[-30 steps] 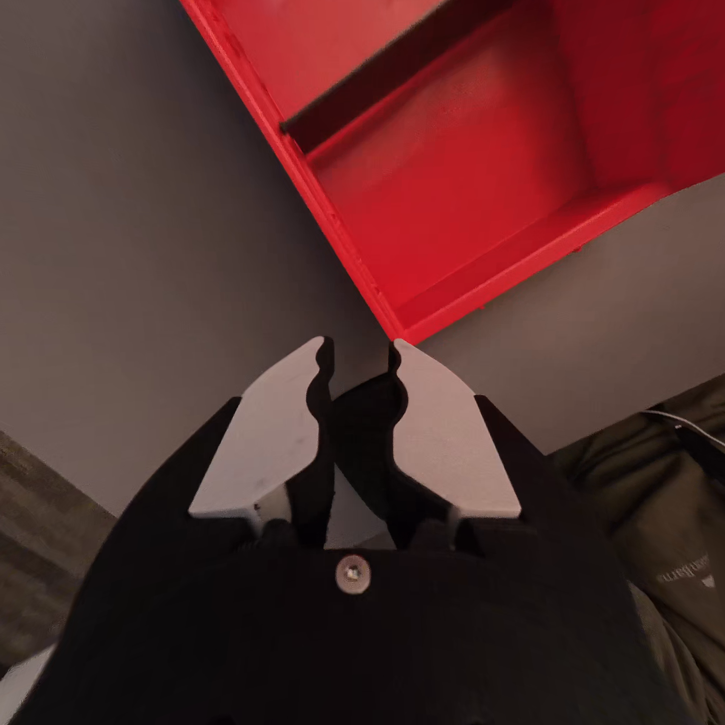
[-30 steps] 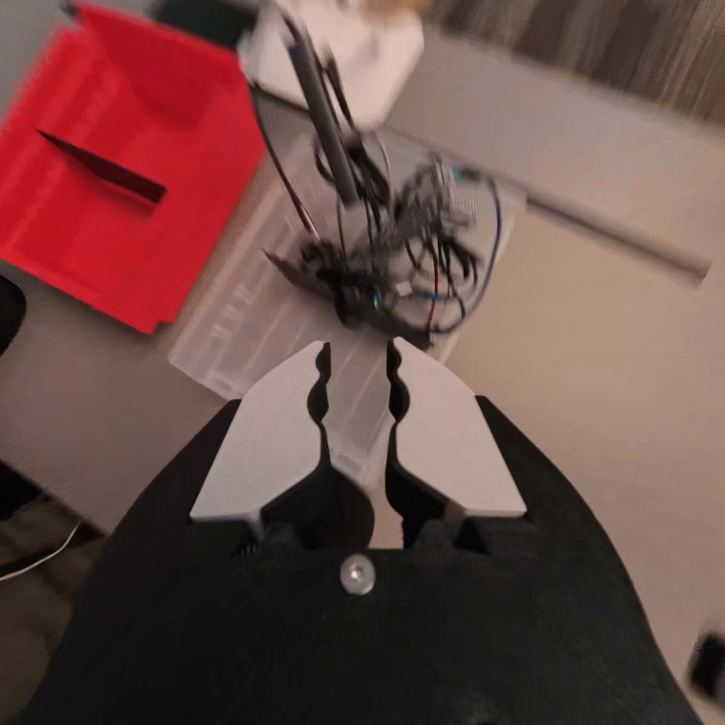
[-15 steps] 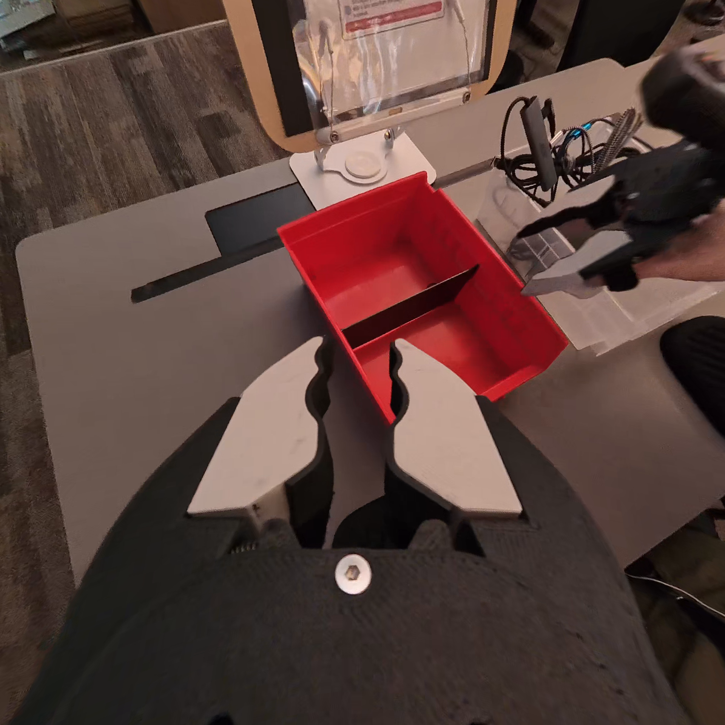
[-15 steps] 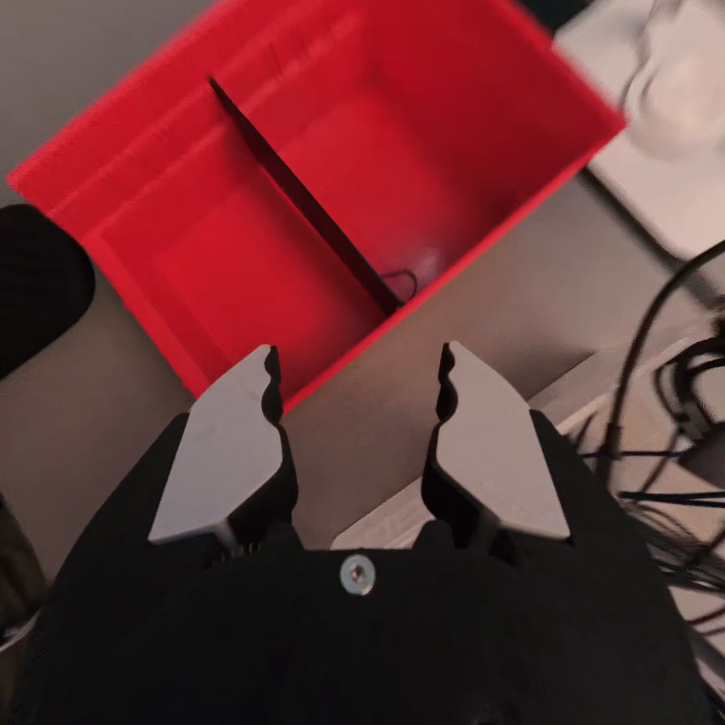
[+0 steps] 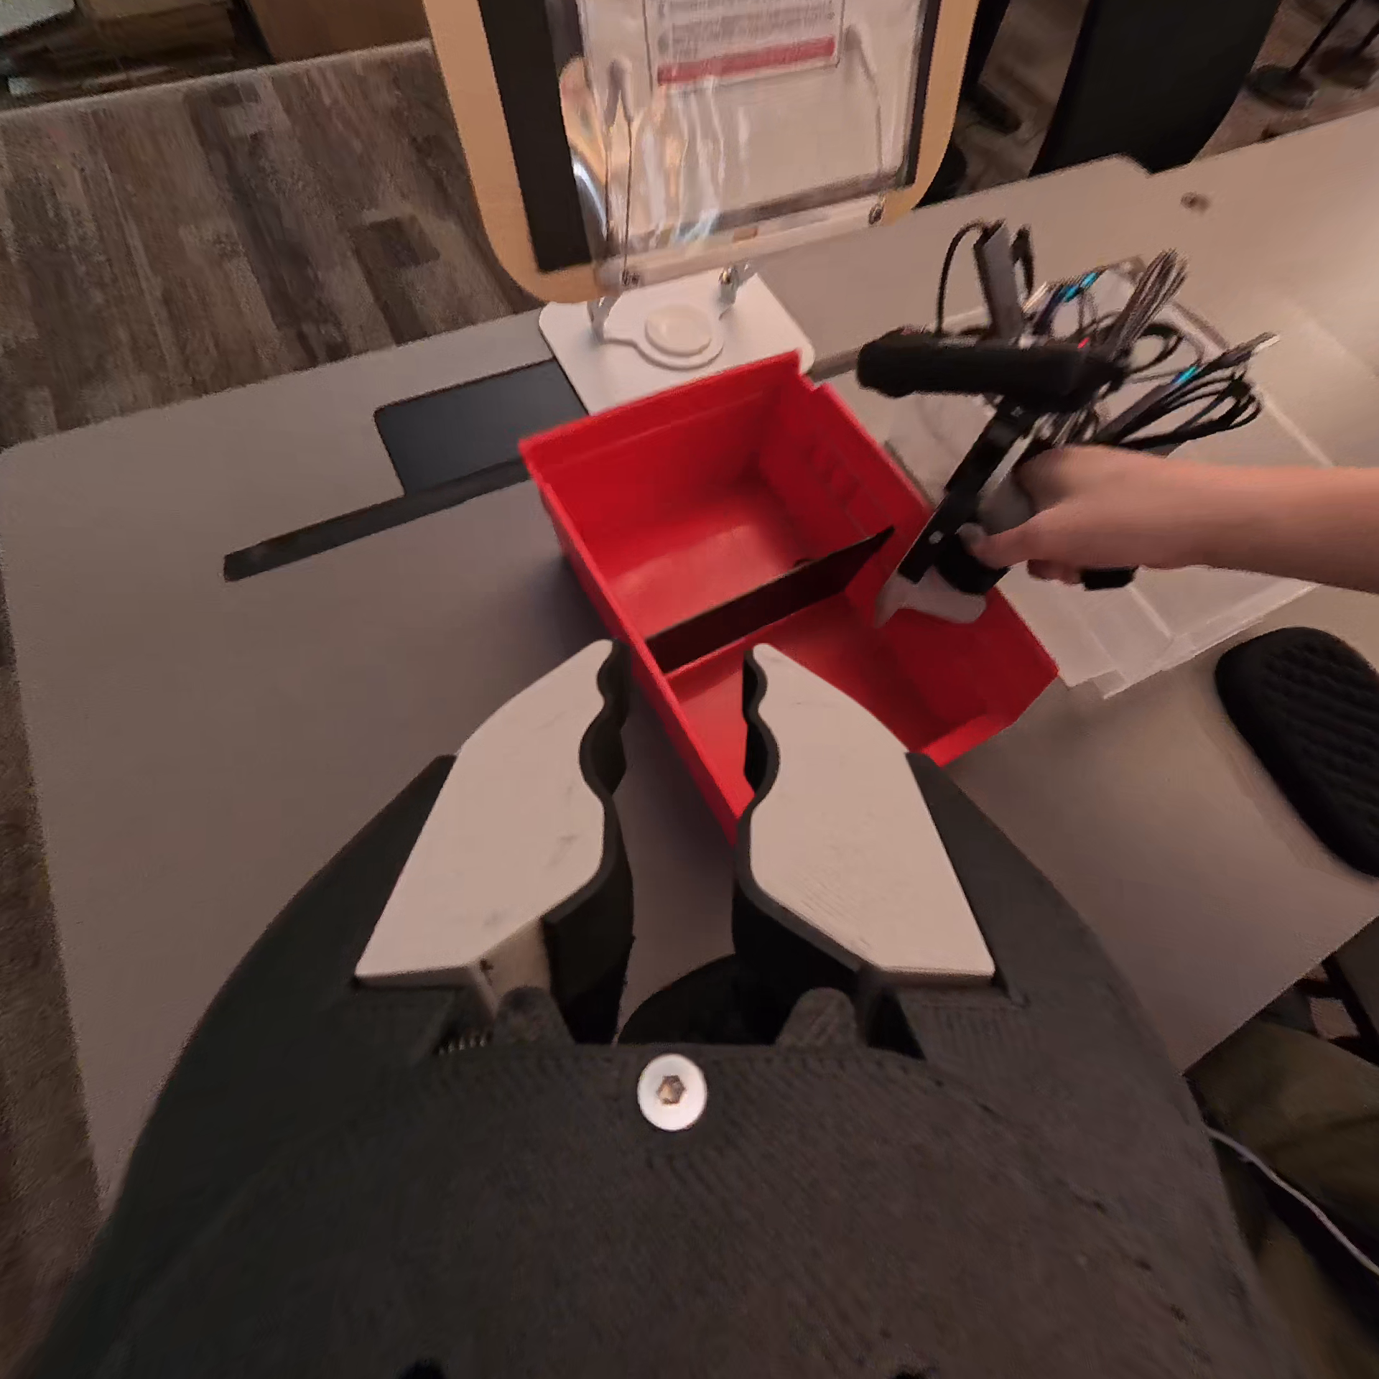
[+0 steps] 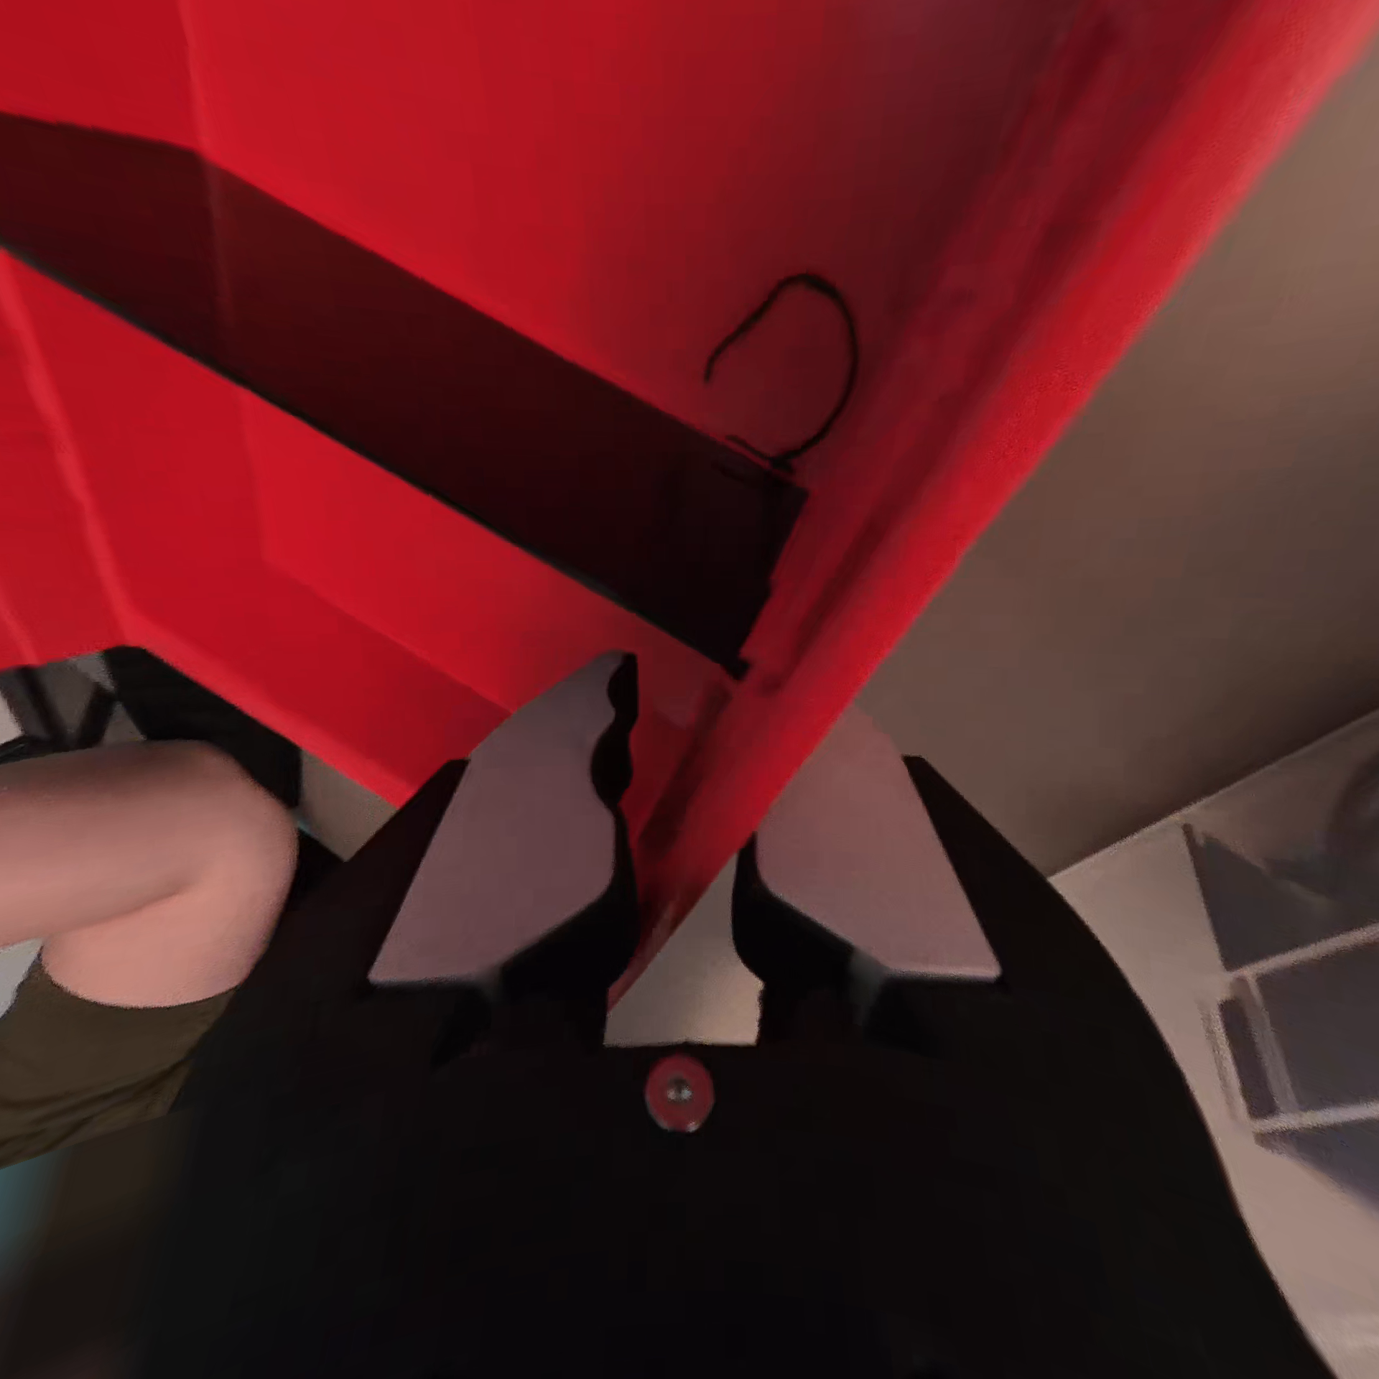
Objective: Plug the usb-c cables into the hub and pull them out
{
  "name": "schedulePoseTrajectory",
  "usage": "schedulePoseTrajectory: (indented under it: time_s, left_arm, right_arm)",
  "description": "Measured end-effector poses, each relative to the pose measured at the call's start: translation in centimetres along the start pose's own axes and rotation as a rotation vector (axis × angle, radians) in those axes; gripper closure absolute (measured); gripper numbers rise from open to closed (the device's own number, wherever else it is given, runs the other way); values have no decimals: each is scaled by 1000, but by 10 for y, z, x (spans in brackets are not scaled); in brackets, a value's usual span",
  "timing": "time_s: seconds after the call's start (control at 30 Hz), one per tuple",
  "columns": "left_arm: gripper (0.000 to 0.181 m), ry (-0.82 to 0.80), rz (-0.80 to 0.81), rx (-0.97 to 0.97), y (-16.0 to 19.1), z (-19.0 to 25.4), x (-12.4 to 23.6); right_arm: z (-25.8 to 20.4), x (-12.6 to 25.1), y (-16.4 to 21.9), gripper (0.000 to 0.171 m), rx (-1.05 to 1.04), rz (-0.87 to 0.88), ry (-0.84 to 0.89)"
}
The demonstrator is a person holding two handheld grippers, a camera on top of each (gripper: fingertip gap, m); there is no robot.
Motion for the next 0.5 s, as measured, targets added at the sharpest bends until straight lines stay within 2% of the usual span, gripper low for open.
schedulePoseTrajectory:
  time_s: [0.13,0.27,0.37,0.43,0.5]
  left_arm:
    - [155,76,149,42,-10,5,17]
    - [163,154,305,62,-10,11,47]
    - [163,237,471,90,-6,14,72]
    - [154,293,598,152,-5,9,83]
    - [157,411,645,157,-6,9,83]
  right_arm:
    - [-7,3,-6,161,54,-56,81]
    - [-33,31,-12,166,117,-55,-2]
    - [-45,89,-11,165,182,-7,-1]
    - [-43,140,-2,166,189,46,19]
    - [-31,196,15,165,172,114,53]
Point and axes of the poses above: each gripper's, where its closed fingertips meet, x back along the fingers, y out of its underside, z = x × y across the jaws, the point moved 8 cm from there along x, back along the fingers, and after that the axes turned 15 degrees about x, right-handed, at the moved point
